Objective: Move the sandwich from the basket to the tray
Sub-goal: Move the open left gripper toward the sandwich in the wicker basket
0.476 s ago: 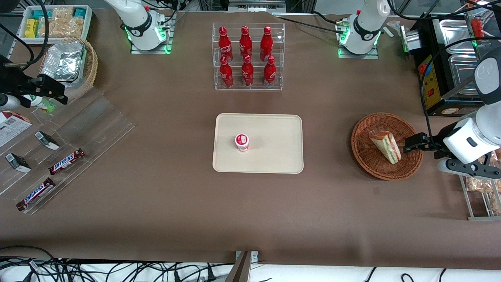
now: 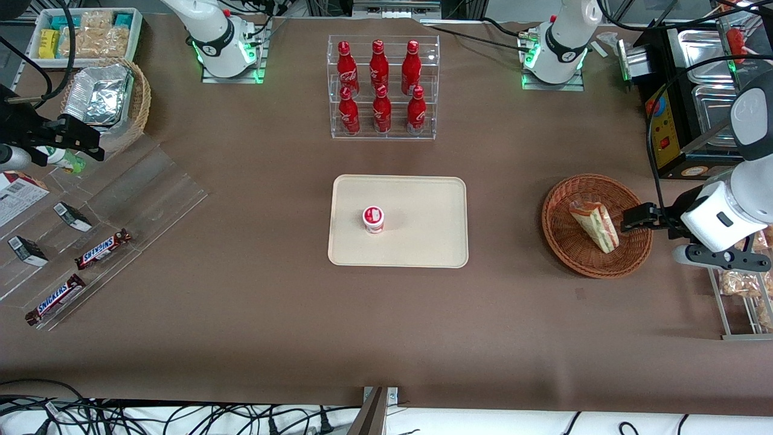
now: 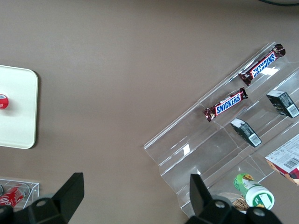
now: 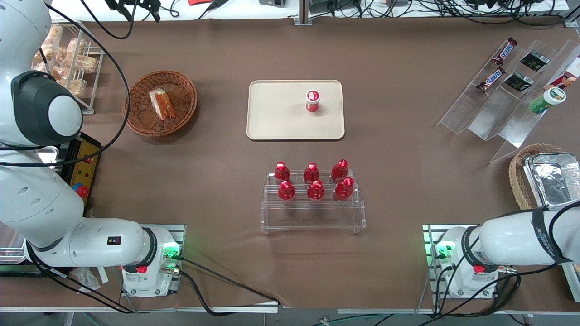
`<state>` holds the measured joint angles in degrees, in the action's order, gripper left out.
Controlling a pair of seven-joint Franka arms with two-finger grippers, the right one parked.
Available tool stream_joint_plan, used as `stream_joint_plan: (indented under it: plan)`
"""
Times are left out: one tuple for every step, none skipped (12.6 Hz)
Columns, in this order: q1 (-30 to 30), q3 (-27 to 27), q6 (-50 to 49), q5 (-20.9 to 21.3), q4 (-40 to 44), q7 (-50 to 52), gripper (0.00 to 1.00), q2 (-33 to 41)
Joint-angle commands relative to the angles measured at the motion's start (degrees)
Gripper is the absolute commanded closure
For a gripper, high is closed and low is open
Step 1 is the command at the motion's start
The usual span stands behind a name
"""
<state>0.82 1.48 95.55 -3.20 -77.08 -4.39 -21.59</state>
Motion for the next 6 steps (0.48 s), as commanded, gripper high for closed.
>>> stream_joint_plan:
  plan:
    - [0.76, -1.21, -2.47, 3.01, -0.16, 4.99, 0.0, 0.4]
    - [0.94, -1.39, -4.04, 3.63, -1.22, 6.48, 0.0, -0.12]
    - [1.03, -1.65, -4.49, 5.47, -2.8, 10.76, 0.0, -0.3]
    - [1.29, -1.66, -4.06, 6.88, -5.07, 16.72, 0.0, -0.21]
    - [1.99, -1.66, -3.01, 7.07, -5.97, 19.22, 0.0, -0.21]
    - [2.6, -1.66, -1.18, 6.89, -7.28, 21.07, 0.0, -0.04]
